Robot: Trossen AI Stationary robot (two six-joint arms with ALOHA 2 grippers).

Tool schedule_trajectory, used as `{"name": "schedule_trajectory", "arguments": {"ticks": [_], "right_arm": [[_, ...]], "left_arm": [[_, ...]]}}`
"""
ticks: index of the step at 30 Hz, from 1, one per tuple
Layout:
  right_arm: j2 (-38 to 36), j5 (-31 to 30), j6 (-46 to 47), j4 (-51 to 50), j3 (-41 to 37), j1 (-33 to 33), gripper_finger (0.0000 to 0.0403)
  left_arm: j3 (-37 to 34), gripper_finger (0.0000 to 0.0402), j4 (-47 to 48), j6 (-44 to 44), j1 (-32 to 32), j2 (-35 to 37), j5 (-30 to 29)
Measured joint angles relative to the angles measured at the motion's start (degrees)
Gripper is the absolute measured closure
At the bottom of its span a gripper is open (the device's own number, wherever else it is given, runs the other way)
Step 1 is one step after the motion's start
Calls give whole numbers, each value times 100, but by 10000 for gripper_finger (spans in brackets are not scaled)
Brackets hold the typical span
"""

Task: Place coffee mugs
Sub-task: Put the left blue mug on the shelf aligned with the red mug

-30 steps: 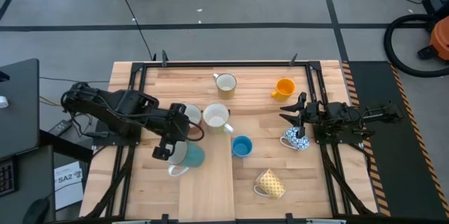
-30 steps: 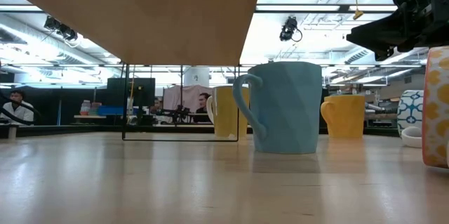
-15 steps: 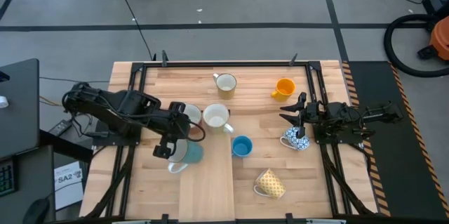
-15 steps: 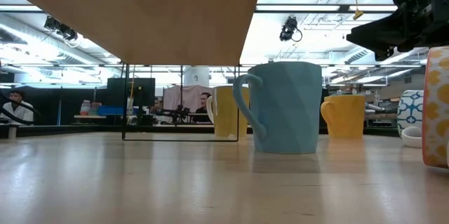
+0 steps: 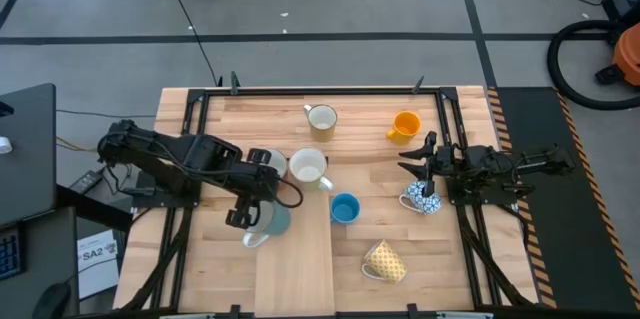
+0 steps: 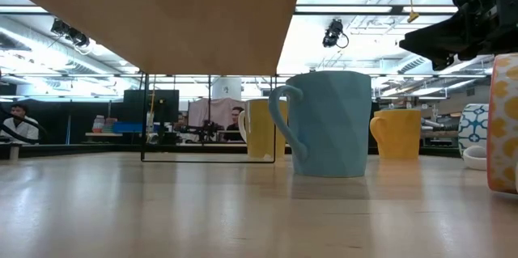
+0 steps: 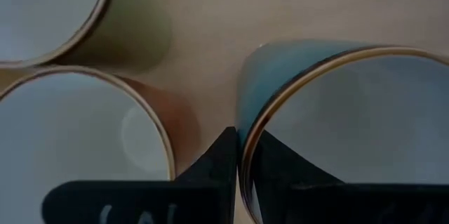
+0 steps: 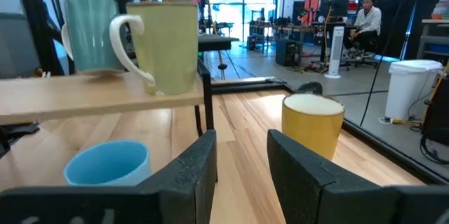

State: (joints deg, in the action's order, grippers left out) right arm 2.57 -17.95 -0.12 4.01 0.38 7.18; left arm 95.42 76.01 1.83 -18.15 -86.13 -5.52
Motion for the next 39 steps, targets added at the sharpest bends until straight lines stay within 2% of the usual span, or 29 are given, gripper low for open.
{"name": "schedule_trajectory", "arguments": {"ticks": [11,21,26,33,39], "right_arm": [[15,2,0,15,-2,2,270],[15,2,0,17,0,2,270],[15,2,0,17,-1,0,270],[15,2,2,17,0,0,270],[15,2,2,17,0,0,270]], "left_arm": [[-7,361,-62,-3,0,-9,-2],[-22,289,-221,-13,0,-26,-85],[-22,267,-237,-13,-2,-26,-84],[-20,268,-270,99,-2,-5,-85],[-15,268,-295,680,-2,37,-85]]}}
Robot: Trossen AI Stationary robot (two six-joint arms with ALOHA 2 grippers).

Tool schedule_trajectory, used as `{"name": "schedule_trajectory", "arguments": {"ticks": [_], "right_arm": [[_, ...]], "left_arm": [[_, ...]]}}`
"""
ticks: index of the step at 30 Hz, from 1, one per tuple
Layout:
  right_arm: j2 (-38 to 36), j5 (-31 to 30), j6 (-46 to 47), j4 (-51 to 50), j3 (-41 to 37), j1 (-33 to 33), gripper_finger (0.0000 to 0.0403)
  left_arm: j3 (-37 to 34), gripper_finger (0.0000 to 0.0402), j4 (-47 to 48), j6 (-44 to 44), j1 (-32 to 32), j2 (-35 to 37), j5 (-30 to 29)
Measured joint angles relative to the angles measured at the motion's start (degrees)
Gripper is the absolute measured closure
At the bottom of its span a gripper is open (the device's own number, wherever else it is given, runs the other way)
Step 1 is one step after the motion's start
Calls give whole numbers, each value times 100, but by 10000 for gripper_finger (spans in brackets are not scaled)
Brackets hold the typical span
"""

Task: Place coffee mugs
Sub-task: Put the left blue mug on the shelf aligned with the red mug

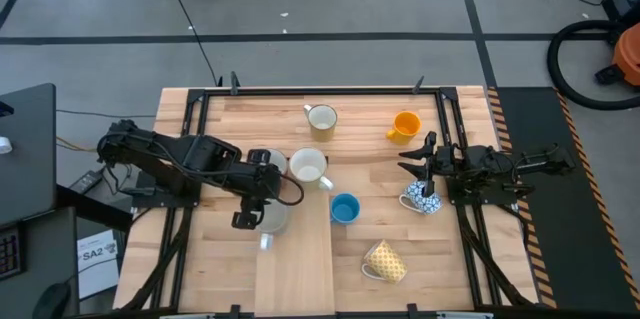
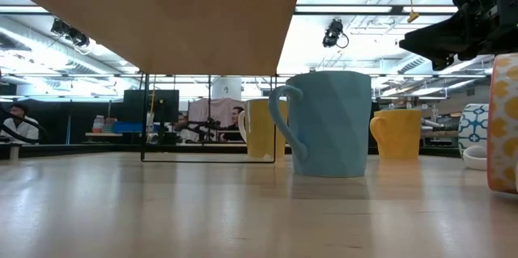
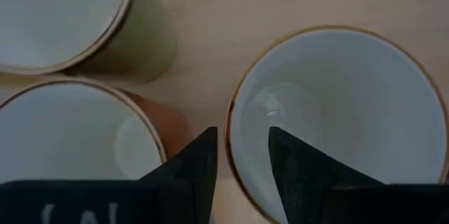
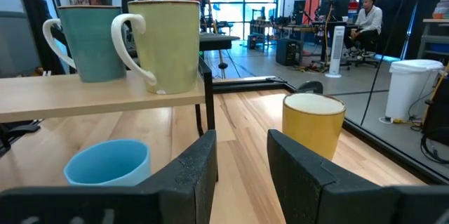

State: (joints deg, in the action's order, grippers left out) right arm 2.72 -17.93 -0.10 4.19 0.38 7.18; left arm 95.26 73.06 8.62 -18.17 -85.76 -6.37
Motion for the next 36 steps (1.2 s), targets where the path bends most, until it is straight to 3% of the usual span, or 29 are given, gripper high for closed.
{"name": "schedule_trajectory", "arguments": {"ticks": [5,12,20,25,36], "right_arm": [[0,2,-1,0,-1,2,270],[0,2,-1,-2,0,2,270],[0,2,-1,-2,0,0,270],[0,2,-1,-2,0,1,270],[0,2,-2,-2,0,2,270]], "left_arm": [[42,268,31,431,0,50,-13],[771,269,302,1127,0,39,-22],[1745,269,1255,3881,-54,53,300],[1744,269,1704,5053,-308,39,329],[877,269,1664,6853,-721,26,365]]}}
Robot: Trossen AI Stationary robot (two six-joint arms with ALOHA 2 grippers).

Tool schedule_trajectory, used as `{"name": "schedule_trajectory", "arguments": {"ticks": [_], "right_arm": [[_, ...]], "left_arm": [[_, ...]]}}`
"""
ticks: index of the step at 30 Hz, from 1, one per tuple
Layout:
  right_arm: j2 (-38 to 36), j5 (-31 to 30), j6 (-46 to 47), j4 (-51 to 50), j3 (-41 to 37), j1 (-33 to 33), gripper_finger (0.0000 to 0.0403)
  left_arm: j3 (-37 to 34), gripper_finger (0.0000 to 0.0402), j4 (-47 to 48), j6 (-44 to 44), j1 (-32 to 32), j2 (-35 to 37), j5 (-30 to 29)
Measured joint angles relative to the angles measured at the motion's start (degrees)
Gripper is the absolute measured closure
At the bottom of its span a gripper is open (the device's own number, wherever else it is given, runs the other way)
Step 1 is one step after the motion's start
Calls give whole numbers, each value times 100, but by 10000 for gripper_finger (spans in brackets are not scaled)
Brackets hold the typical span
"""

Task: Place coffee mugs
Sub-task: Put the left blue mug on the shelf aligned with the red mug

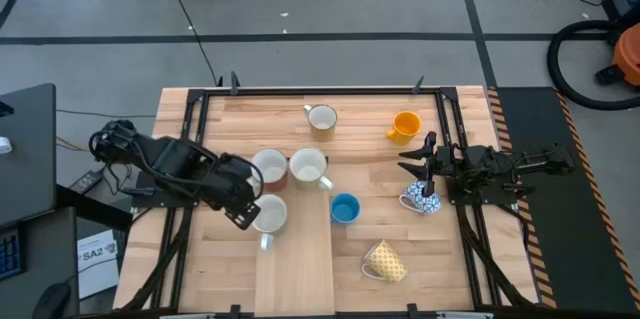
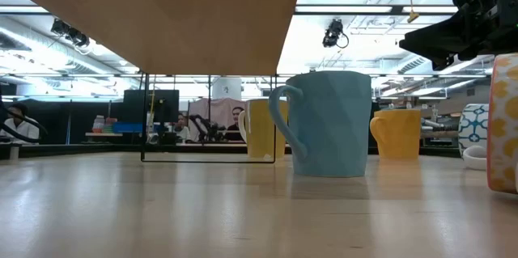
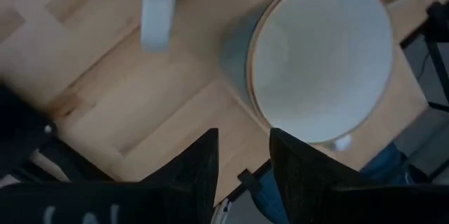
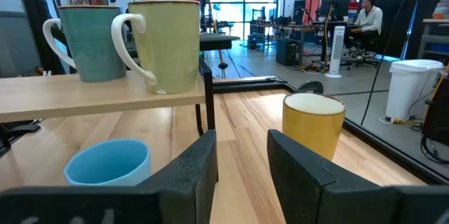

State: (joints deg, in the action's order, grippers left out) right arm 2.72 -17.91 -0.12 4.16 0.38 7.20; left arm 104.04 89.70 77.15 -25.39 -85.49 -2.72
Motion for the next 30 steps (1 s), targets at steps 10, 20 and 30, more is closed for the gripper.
{"name": "schedule_trajectory", "arguments": {"ticks": [10,20,30], "right_arm": [[0,1,1,0,0,-1,270],[0,1,0,0,0,-2,270],[0,2,1,-9,0,-1,270]], "left_arm": [[-141,269,-404,180,9,9,-52],[-135,269,-422,171,17,-227,-133],[-139,272,-342,-277,43,-540,-158]]}}
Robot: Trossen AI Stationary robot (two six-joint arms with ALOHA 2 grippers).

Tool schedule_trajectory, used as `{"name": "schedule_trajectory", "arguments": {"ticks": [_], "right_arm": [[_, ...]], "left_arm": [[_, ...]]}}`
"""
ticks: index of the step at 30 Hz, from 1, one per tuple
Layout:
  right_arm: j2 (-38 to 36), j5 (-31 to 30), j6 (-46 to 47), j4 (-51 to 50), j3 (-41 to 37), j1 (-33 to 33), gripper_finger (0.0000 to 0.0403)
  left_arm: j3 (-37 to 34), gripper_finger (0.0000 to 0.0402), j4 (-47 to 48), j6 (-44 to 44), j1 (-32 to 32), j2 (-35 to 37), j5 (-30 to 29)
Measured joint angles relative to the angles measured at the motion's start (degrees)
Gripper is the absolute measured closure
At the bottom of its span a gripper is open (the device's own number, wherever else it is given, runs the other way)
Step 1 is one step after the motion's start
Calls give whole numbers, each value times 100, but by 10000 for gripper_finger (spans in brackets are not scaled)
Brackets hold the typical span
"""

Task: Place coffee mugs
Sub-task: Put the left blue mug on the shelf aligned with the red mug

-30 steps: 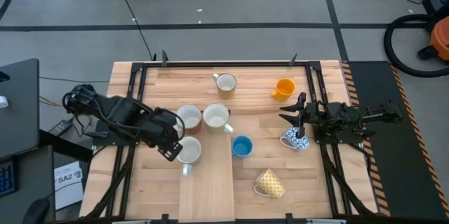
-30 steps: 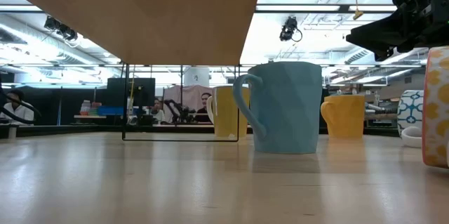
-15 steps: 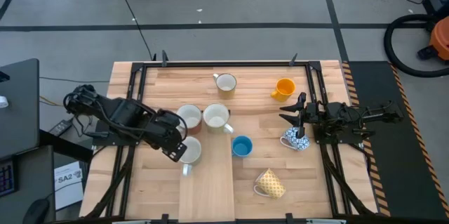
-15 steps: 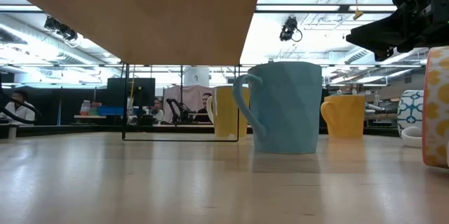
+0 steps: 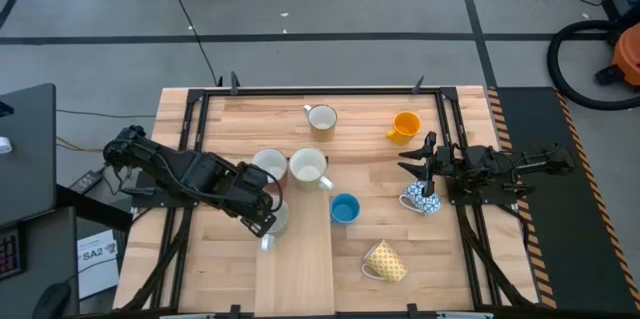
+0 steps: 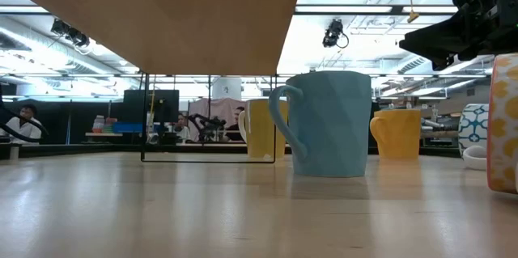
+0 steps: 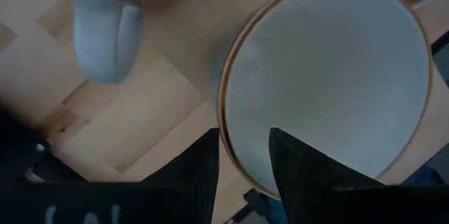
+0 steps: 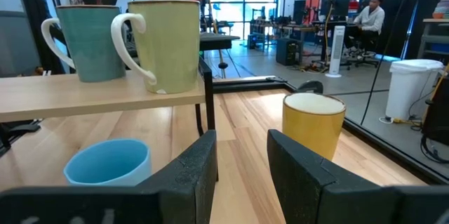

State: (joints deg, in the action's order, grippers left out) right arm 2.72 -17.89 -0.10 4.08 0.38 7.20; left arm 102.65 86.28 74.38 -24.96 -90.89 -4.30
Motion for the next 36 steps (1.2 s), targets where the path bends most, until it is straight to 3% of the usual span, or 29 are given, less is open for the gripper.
{"name": "schedule_trajectory", "arguments": {"ticks": [14,36], "right_arm": [[0,0,-2,4,0,1,270],[0,0,-2,7,0,1,270]], "left_arm": [[0,379,192,-1025,279,26,-365],[0,358,209,-1872,818,26,-496]]}}
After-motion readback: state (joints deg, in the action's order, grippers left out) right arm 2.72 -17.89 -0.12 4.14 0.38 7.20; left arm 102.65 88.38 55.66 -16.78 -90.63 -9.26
